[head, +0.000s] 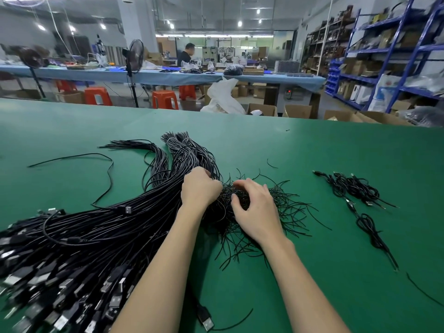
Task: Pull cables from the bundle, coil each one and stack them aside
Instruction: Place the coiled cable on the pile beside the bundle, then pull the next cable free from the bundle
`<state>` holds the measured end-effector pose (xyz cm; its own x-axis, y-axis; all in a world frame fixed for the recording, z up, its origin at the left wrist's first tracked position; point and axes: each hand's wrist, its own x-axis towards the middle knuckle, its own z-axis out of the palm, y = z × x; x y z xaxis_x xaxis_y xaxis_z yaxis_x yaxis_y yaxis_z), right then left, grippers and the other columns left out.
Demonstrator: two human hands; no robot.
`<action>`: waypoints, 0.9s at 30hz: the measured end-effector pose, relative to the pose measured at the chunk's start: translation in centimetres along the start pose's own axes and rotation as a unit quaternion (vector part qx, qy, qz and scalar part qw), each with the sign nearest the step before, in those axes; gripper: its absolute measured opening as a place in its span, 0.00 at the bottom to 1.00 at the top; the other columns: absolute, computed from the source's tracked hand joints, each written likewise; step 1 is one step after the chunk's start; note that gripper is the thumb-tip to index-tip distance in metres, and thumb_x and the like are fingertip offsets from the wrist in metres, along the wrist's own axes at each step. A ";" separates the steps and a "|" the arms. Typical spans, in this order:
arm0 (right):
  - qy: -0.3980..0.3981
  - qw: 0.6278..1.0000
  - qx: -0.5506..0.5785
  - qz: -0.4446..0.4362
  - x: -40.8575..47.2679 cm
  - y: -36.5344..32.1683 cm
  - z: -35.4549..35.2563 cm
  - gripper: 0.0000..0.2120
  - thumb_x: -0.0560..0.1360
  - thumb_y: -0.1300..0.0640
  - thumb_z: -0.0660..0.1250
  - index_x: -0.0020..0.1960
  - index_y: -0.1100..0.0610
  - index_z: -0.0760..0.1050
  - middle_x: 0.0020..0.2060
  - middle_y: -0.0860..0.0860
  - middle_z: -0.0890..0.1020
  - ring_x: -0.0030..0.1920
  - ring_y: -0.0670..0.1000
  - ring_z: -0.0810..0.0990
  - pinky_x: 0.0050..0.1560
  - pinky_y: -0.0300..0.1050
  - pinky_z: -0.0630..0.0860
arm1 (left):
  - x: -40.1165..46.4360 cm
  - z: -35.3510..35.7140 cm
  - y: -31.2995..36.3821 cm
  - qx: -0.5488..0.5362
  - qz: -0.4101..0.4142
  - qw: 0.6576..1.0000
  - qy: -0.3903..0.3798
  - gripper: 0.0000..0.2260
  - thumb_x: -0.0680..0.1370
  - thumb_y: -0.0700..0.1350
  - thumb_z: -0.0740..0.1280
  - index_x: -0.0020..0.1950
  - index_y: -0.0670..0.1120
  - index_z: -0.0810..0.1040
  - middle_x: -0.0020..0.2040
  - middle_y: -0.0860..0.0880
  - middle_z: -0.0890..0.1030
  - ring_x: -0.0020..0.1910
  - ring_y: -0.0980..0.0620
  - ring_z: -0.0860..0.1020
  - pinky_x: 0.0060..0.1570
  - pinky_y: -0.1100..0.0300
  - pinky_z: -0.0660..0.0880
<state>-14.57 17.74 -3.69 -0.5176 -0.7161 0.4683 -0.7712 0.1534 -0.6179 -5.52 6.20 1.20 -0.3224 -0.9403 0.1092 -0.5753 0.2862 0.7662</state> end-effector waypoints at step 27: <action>0.113 0.916 0.375 0.089 1.3 1.8 -4.8 0.04 0.78 0.56 0.72 0.48 0.49 0.85 0.45 0.49 0.88 0.52 0.45 0.85 0.54 0.34 0.77 | -2.2 -2.9 3.7 -0.032 0.172 0.926 -0.334 0.18 0.74 0.61 0.73 0.58 0.53 0.77 0.47 0.52 0.86 0.37 0.56 0.78 0.45 0.59 0.72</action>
<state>-18.35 20.35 -1.20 -0.7391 -0.5530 0.3846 -0.2395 -0.3179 -0.9174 -4.73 8.82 5.61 -0.8833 -0.4665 -0.0461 -0.3140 0.5158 0.7971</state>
